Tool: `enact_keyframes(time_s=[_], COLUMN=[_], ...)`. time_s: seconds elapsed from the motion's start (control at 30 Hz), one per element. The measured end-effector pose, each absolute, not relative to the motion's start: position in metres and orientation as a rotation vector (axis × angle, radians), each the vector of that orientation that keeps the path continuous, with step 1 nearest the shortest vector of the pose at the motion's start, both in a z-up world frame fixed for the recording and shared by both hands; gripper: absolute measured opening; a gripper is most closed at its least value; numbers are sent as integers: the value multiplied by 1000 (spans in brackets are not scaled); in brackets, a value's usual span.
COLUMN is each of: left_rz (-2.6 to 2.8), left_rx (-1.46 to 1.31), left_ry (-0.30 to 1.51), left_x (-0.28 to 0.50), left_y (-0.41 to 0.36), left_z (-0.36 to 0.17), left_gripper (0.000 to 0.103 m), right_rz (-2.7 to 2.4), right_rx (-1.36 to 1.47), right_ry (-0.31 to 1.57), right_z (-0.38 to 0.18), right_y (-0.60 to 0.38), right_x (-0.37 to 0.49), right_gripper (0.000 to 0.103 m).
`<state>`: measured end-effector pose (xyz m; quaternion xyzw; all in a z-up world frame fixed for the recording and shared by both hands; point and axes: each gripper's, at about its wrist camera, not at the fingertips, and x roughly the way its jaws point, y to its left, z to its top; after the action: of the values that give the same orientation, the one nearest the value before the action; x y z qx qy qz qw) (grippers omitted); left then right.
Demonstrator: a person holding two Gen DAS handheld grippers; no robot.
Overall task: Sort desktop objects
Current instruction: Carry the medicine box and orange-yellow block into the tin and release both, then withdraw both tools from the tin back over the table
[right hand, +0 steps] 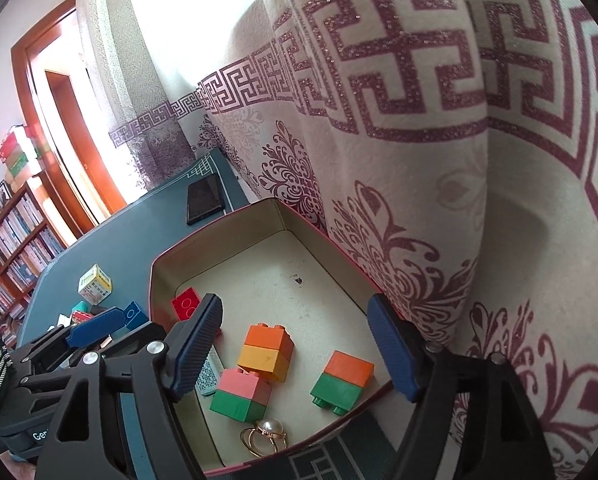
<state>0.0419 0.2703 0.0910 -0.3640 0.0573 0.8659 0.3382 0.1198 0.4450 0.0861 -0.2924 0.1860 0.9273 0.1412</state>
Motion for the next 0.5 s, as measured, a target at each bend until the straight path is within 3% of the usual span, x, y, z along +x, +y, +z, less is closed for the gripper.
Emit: enact_keyframes(time_s=[0.5], left_rz=[2416], left_rx=[-1004], left_ry=[108], left_x=[39], left_y=[212], left_z=[86], left_gripper=[73], right_rz=[2772], right_rx=[-883], right_ry=[499], right_z=[88], right_y=[410], right_x=[118], right_gripper=[80])
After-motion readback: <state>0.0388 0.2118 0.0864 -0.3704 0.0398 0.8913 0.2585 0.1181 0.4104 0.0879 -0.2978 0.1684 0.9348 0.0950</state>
